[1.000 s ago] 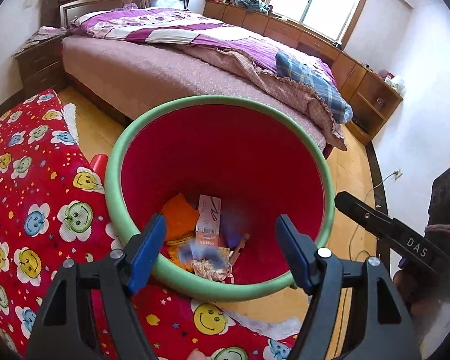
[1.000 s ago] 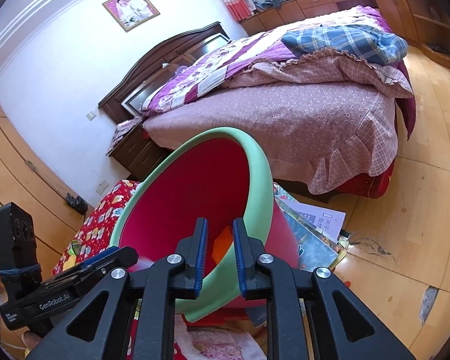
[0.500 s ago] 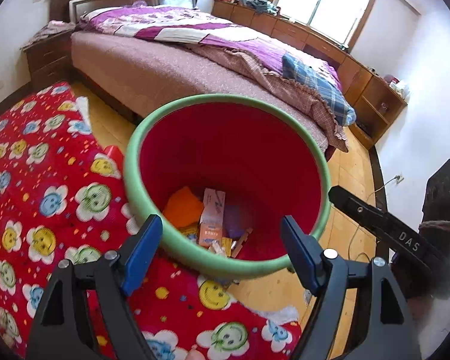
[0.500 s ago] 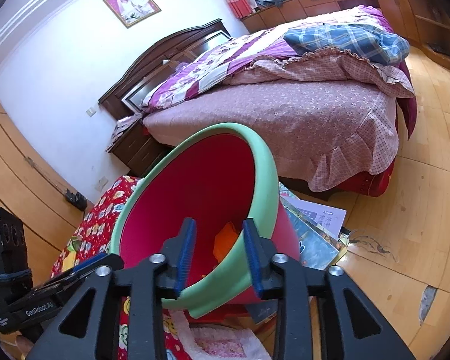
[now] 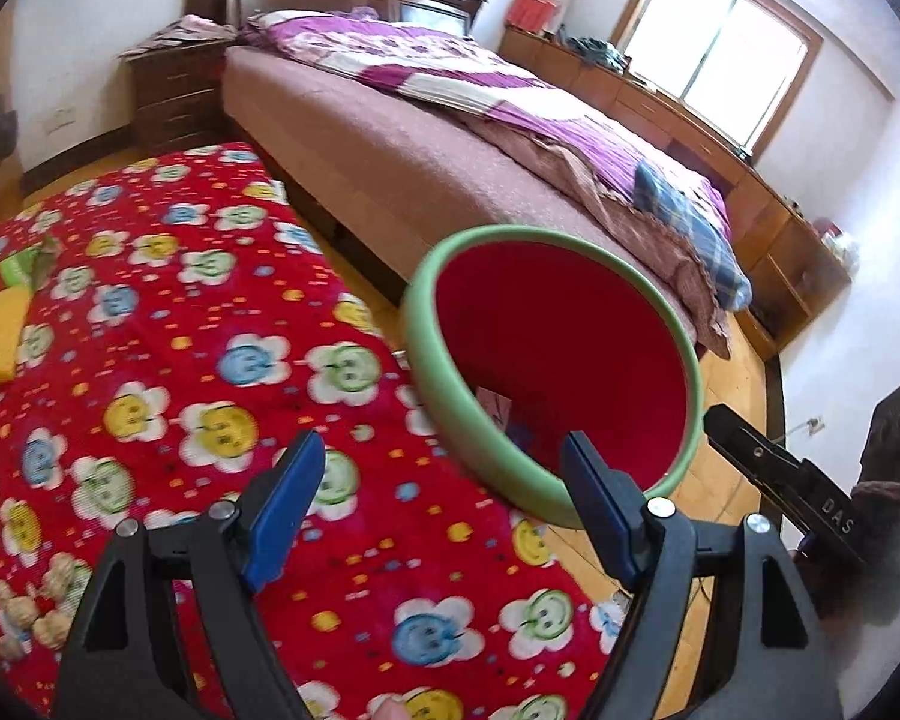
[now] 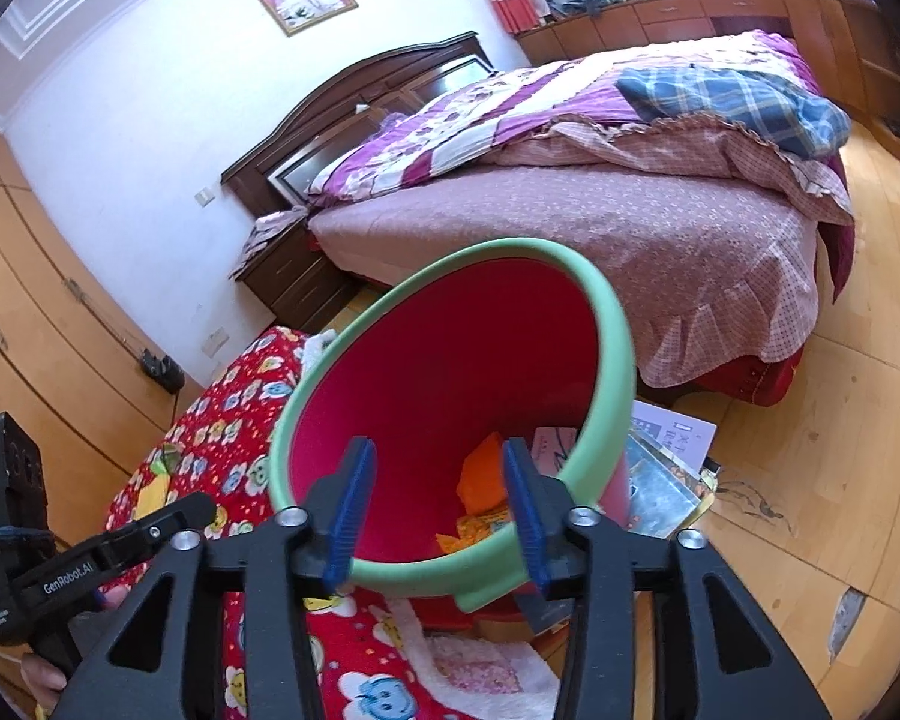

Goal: Collect trash
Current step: 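Move both open tools back over the bedspread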

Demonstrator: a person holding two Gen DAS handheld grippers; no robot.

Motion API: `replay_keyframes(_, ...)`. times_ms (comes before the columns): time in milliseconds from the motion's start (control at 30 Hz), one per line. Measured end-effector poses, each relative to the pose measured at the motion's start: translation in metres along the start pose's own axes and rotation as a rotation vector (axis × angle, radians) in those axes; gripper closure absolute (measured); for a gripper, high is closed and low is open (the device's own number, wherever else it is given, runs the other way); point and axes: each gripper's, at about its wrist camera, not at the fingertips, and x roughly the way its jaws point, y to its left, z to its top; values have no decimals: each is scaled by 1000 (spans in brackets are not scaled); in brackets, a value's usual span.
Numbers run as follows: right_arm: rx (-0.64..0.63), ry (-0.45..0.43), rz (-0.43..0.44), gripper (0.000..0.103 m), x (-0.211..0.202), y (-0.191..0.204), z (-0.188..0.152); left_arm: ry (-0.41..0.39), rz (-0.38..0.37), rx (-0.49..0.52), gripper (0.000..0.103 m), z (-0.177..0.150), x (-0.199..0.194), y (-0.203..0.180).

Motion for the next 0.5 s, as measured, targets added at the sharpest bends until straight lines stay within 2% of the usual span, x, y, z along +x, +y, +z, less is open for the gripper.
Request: replay_keyframes(500,-89,40,44,46,6,51,-10,-84,150,-118,23,-1,-58,78)
